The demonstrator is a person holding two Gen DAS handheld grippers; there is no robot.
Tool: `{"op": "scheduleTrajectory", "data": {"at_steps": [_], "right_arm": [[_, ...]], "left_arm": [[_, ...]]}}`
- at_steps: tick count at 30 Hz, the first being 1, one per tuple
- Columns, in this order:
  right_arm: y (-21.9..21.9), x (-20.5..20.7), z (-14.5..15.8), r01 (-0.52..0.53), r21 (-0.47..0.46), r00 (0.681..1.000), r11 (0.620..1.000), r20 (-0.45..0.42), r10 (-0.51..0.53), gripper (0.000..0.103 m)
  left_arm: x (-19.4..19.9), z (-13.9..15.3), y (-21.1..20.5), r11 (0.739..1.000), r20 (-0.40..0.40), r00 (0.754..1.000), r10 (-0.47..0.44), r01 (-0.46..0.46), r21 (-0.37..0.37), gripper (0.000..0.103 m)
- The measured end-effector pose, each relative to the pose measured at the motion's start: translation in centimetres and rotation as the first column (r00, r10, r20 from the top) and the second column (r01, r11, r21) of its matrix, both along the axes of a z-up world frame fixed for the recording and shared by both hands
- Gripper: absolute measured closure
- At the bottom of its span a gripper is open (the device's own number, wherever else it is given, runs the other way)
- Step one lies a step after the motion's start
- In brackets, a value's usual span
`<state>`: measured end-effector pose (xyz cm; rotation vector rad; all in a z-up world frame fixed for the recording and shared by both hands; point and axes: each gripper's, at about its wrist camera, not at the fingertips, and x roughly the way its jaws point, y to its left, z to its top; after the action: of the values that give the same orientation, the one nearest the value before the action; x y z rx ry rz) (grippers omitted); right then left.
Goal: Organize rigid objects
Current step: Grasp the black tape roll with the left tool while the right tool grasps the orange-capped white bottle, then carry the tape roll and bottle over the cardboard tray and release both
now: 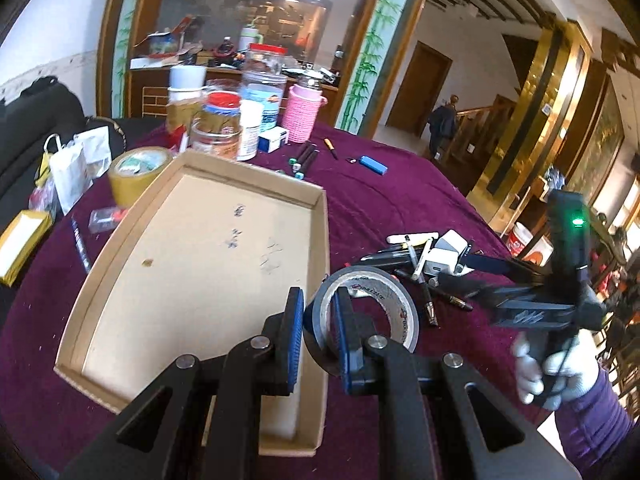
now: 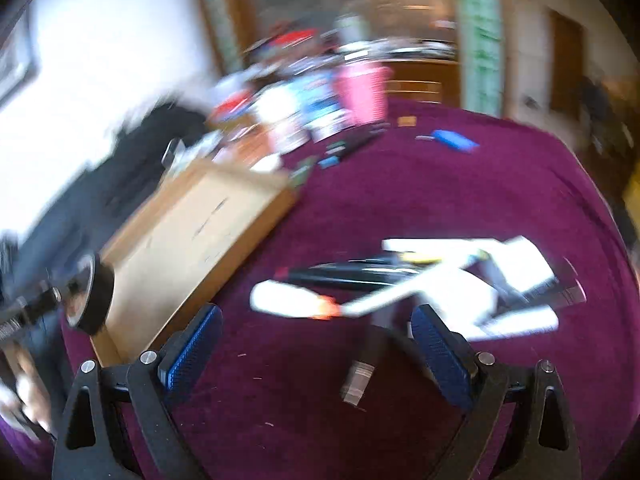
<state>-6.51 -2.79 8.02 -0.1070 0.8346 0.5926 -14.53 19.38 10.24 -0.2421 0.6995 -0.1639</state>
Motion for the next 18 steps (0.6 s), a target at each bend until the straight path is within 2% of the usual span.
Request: {"op": "scheduleTrajectory", "data": {"at_steps": [1,4,8,9,13,18], "right_arm": [[2.3,0.2,-0.6,-0.06,-0.068,0.998,0.996,0.01,0.061,0.006],[6.3,1.1,-2.9,-0.16,-0.226,0.987,0.961,-0.004,0.163,0.026],[7.8,1.9,-5.4,-0.189,-0.342,0.981,0.921,-0.037,0.188,0.046],[7.8,2.1,-5.6,-0.181,-0.351,0.983,0.919,-0.029,0.183,0.05],[6.7,2.0,-5.0,-0.213,-0.279,0.977,0.936,-0.092,0.194,0.049],[8.7,1.2,-5.5,-0.231,-0.299,0.973,0.926,-0.085,0.215,0.049]], "left_arm": [[-0.4,-0.1,0.5,1.0,0.001,1.0,0.008,-0.008,-0.004,0.088],[-1.3,-0.4,2.0,0.999,0.001,1.0,0.031,-0.031,-0.023,0.088],[-2.0,-1.0,3.7,0.997,-0.006,0.998,0.059,-0.059,-0.046,0.088],[-2.1,-1.1,4.0,0.997,-0.008,0.998,0.063,-0.064,-0.051,0.088],[-1.8,-1.8,4.8,0.995,-0.021,0.997,0.073,-0.074,-0.07,0.088],[-0.9,-2.5,4.3,0.995,-0.045,0.997,0.064,-0.067,-0.078,0.088]]}}
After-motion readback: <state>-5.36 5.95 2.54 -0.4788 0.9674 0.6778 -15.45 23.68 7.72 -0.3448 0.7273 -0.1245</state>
